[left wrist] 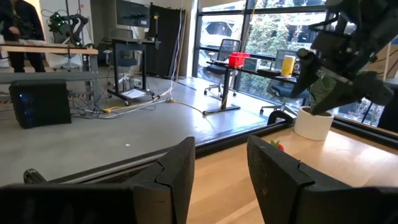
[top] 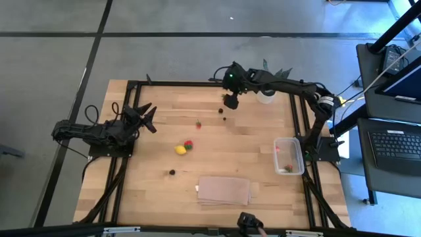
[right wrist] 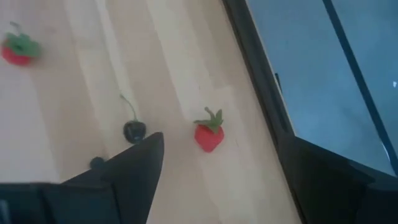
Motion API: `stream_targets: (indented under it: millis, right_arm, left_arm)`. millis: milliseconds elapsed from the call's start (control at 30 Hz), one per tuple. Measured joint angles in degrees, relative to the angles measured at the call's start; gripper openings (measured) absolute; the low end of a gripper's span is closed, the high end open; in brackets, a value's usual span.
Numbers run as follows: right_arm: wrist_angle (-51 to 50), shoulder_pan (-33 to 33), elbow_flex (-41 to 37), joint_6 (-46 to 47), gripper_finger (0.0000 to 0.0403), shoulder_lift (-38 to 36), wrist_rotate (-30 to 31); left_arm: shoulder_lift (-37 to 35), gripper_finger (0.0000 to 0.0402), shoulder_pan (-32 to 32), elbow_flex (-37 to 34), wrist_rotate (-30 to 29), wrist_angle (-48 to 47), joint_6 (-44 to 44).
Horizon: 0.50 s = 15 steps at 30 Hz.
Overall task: Pick and placing Produce into tupperware
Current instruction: Put the top red strawberry into the transparent bin
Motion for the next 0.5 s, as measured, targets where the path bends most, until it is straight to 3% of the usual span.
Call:
stream_targets:
  millis: [500]
  right_arm:
    - [0.68, -2.68, -0.04, -2.64, 0.0316, 9.1, 0.68]
  left_arm:
    - [0.0, 0.014, 0.0, 0.0, 0.02, 0.0, 0.0]
